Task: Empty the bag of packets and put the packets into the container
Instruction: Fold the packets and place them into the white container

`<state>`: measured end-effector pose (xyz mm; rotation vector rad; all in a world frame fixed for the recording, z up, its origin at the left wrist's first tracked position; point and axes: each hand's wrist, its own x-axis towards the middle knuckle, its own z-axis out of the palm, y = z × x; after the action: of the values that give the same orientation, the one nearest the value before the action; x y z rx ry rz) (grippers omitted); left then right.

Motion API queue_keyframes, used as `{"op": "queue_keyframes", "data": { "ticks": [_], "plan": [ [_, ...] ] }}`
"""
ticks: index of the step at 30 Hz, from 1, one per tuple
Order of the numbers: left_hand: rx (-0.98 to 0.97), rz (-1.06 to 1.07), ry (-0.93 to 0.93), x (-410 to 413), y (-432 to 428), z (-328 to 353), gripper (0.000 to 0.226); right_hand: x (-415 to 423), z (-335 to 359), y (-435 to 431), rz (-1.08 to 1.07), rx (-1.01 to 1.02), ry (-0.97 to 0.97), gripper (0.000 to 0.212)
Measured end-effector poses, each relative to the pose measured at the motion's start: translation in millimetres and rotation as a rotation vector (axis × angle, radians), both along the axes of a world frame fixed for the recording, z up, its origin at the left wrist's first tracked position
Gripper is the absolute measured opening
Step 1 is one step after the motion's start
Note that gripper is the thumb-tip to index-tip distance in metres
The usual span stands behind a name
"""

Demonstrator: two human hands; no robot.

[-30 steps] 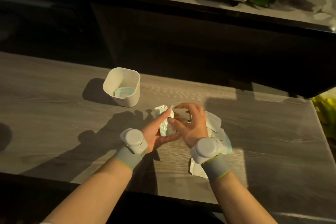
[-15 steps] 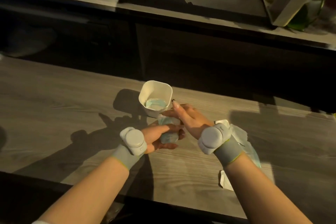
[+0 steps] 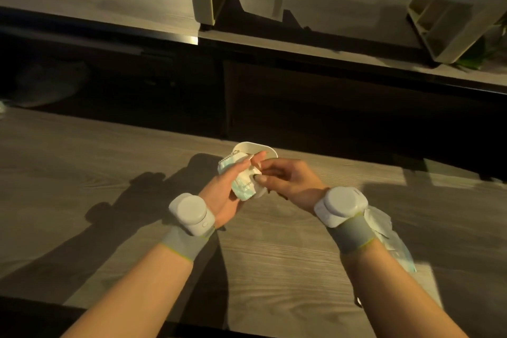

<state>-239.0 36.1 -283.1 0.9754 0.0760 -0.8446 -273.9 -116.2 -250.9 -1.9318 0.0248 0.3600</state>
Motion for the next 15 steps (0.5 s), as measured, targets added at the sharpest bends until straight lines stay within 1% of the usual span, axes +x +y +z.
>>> {"op": "queue_keyframes", "data": {
  "ticks": [3, 5, 6, 7, 8, 9, 10, 11, 13, 15],
  "plan": [
    [0.049, -0.011, -0.101, 8.8, -2.1, 4.2, 0.045, 15.3, -0.8, 9.2, -0.081, 0.146, 0.059, 0.022],
    [0.118, 0.079, -0.144, 21.7, -1.7, 0.6, 0.059, 26.3, -1.3, 8.3, -0.147, 0.195, 0.066, 0.02],
    [0.135, 0.15, -0.147, 28.5, 0.3, 0.3, 0.065, 33.3, -0.6, 5.6, -0.197, 0.183, 0.047, 0.019],
    [0.161, 0.219, -0.169, 37.5, 3.5, -2.8, 0.065, 40.4, 0.2, 1.5, -0.246, 0.131, 0.023, 0.02],
    [0.22, 0.261, -0.226, 44.6, 7.6, -4.4, 0.058, 47.2, 0.9, -3.4, -0.284, 0.033, 0.003, 0.02],
    [0.304, 0.267, -0.308, 50.8, 13.1, -7.2, 0.05, 54.2, 0.1, -8.2, -0.297, -0.099, -0.009, 0.021],
    [0.408, 0.228, -0.397, 56.2, 19.2, -12.2, 0.051, 61.3, -1.6, -12.5, -0.278, -0.246, -0.005, 0.022],
    [0.497, 0.139, -0.485, 59.0, 23.7, -14.2, 0.062, 67.9, -3.5, -14.9, -0.239, -0.378, 0.015, 0.024],
    [0.651, -0.106, -0.592, 58.0, 30.1, -21.8, 0.09, 79.5, -8.6, -11.7, -0.11, -0.575, 0.088, 0.028],
    [0.709, -0.285, -0.661, 54.9, 30.5, -27.1, 0.111, 88.3, -15.2, -0.9, 0.075, -0.743, 0.167, 0.031]
  ]
}}
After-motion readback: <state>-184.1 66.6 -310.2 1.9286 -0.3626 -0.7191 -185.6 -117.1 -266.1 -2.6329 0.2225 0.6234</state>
